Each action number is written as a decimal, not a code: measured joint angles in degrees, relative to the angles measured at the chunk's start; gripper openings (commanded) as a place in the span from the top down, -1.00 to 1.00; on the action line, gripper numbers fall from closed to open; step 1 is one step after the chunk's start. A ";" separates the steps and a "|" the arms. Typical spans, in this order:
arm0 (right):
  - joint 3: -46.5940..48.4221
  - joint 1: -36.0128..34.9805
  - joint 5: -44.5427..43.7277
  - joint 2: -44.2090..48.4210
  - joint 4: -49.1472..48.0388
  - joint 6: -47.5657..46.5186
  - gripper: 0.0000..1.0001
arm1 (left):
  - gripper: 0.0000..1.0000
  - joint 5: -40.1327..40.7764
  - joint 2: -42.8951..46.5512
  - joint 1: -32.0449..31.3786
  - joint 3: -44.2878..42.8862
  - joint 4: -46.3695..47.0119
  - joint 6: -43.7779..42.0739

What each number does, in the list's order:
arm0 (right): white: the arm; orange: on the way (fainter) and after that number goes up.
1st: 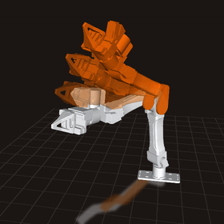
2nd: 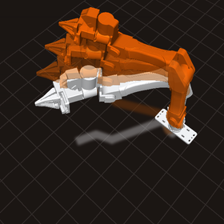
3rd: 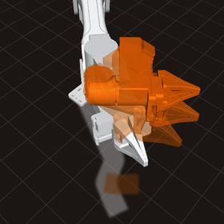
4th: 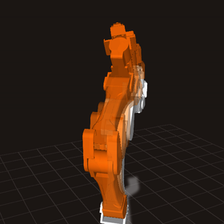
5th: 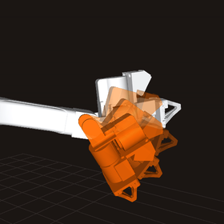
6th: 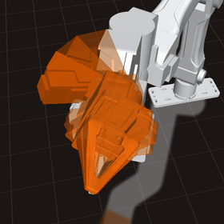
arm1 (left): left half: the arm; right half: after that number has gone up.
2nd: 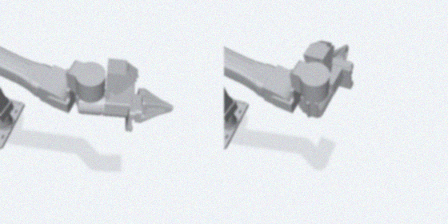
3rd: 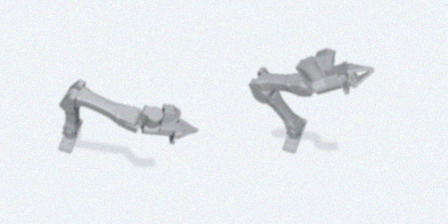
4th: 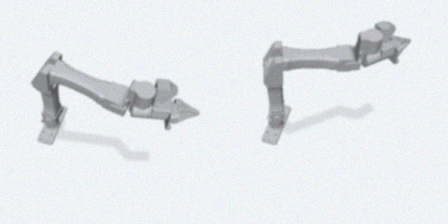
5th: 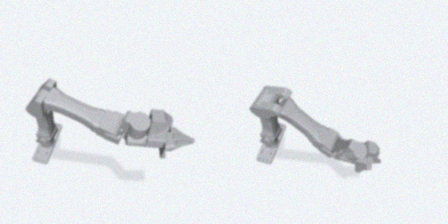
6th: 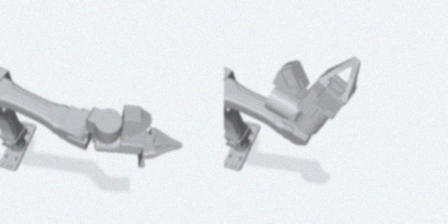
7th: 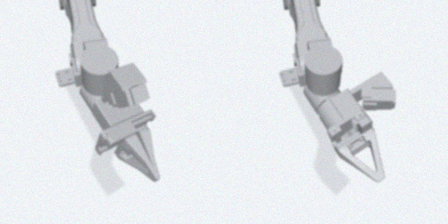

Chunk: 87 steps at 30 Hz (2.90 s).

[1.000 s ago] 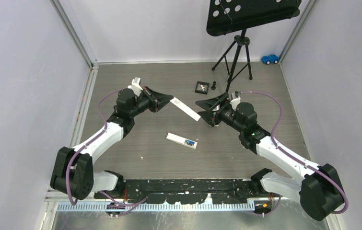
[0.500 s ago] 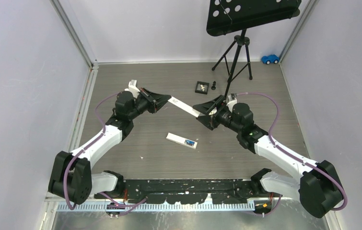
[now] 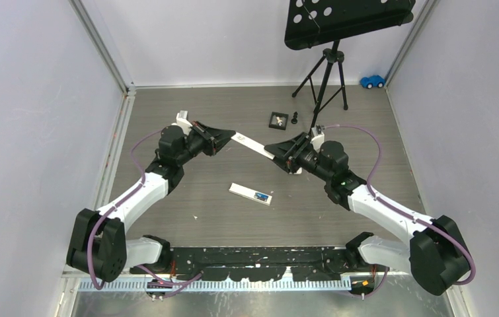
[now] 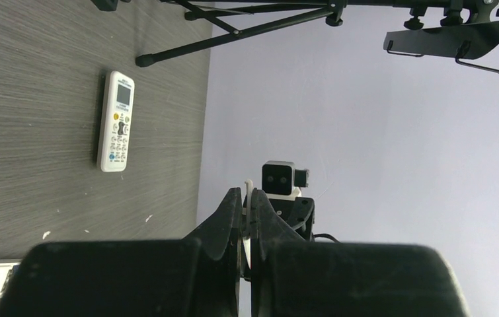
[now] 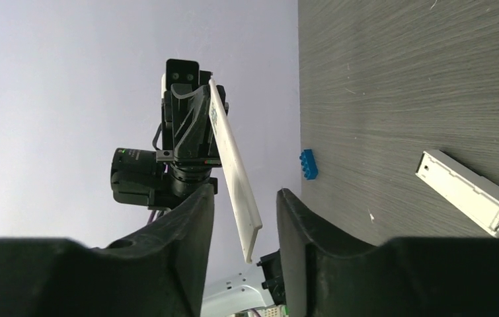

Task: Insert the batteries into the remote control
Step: Load the battery cover into the remote control.

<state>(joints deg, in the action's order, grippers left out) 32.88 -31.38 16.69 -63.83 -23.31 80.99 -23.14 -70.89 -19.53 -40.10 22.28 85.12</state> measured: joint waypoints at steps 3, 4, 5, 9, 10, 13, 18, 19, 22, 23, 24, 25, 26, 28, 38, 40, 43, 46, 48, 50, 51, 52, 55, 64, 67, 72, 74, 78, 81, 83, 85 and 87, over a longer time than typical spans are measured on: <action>0.00 0.00 0.00 -0.63 -1.33 0.31 0.53 | 1.00 -0.15 0.00 0.00 0.00 0.00 0.28; 0.00 0.00 0.00 -0.70 -1.90 0.42 0.66 | 1.00 -0.26 0.02 0.00 0.02 0.02 0.33; 0.00 0.00 0.00 -0.70 -2.40 0.44 0.80 | 1.00 -0.33 0.04 0.00 0.13 0.07 0.44; -0.02 0.00 0.15 -0.72 -3.48 0.72 0.99 | 0.39 -0.46 0.72 0.00 1.07 -0.26 0.33; -0.02 -0.02 0.15 -0.72 -3.48 0.68 0.99 | 0.16 -0.52 0.98 0.00 1.31 -0.66 -0.11; -0.07 -0.02 0.22 -0.72 -3.13 -0.20 0.99 | -0.35 -0.44 1.90 0.00 1.42 -5.03 -4.57; -0.13 -0.02 0.22 -0.92 2.49 -4.11 0.99 | -0.65 2.23 2.91 0.20 0.11 -20.11 -18.16; -0.28 -0.09 0.22 -1.38 3.54 -4.90 0.99 | -0.65 2.99 2.82 0.33 -0.37 -23.37 -21.05; -0.98 -0.63 0.42 -4.02 5.49 -6.25 0.99 | -0.56 3.65 1.70 0.72 -1.73 -30.25 -28.44; -1.16 -1.18 0.48 -5.57 5.86 -6.51 0.99 | -0.51 3.39 0.87 0.81 -2.14 -31.89 -30.58; -1.40 -1.97 0.48 -7.28 5.88 -6.67 0.99 | -0.45 3.02 -0.07 0.90 -2.38 -33.29 -32.76; -1.57 -2.69 0.48 -8.55 5.92 -6.75 0.99 | -0.42 2.80 -0.72 0.92 -2.40 -34.21 -34.03; -1.73 -3.76 0.42 -10.12 5.92 -6.80 0.99 | -0.39 2.47 -1.46 0.90 -2.40 -35.34 -35.45; -1.77 -5.84 0.22 -13.05 5.81 -6.80 0.99 | -0.36 2.05 -2.64 0.90 -2.40 -37.09 -37.70; -8.55 -9.84 -4.55 -18.21 -5.44 -3.85 1.00 | -0.32 -0.09 -4.81 0.90 0.17 -38.36 -43.23; -9.49 -9.97 -5.53 -18.21 -8.24 -3.43 0.99 | -0.32 -0.90 -5.66 0.90 0.72 -38.32 -43.47; -10.54 -10.12 -6.49 -18.16 -10.36 -3.23 0.99 | -0.31 -1.51 -6.51 0.90 0.92 -38.18 -43.60; -11.26 -10.14 -6.84 -18.03 -11.23 -3.21 0.99 | -0.30 -1.81 -6.91 0.90 0.94 -37.59 -43.60; -11.47 -10.14 -6.93 -17.62 -11.43 -3.21 0.99 | -0.31 -2.01 -7.13 0.90 0.94 -37.11 -43.58; -11.96 -10.14 -6.93 -17.33 -12.35 -3.17 0.99 | -0.30 -2.10 -7.43 0.90 0.94 -36.63 -43.58; -12.37 -10.14 -6.88 -17.31 -13.14 -2.99 0.99 | -0.30 -2.19 -7.65 0.90 0.94 -36.26 -43.58; -12.81 -10.14 -6.86 -17.31 -13.90 -2.93 0.99 | -0.30 -2.19 -7.74 0.90 0.94 -36.11 -43.58; -14.64 -10.14 -6.60 -17.31 -17.09 -2.56 0.99 | -0.30 -2.23 -8.04 0.90 0.94 -35.58 -43.56; -16.00 -10.14 -6.62 -15.06 -17.86 -2.10 0.99 | -0.08 -2.27 -8.44 0.90 1.14 -34.62 -43.39; -16.20 -10.14 -6.75 -12.81 -16.28 -2.23 0.99 | -0.05 -2.47 -8.87 0.90 1.44 -33.86 -43.41; -16.20 -10.14 -6.75 -10.88 -13.51 -2.95 0.99 | -0.04 -3.23 -10.51 0.90 1.66 -32.28 -43.39; -16.20 -10.14 -6.75 -10.88 -12.46 -3.08 0.99 | -0.04 -3.65 -11.19 0.90 1.66 -31.78 -43.36; -16.20 -10.14 -6.78 -11.21 -10.97 -3.28 0.99 | 0.05 -4.15 -12.17 0.90 1.66 -30.99 -43.34; -16.20 -10.14 -6.91 -12.09 -10.82 -3.28 0.99 | 0.12 -4.50 -12.57 0.90 1.66 -30.58 -43.23; -16.20 -10.14 -6.99 -12.68 -10.82 -3.26 0.99 | 0.15 -4.61 -13.00 0.87 1.66 -30.51 -43.15; -16.20 -10.14 -7.19 -13.07 -10.82 -3.17 0.99 | 0.15 -4.61 -13.46 0.74 1.66 -30.36 -43.12; -16.20 -10.14 -7.43 -13.09 -10.67 -3.02 0.99 | 0.15 -4.59 -13.92 0.50 1.66 -30.14 -43.12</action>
<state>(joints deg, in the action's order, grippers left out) 16.69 -41.52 9.26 -76.93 -33.98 77.97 -27.73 -84.82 -19.03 -38.44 -7.86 42.00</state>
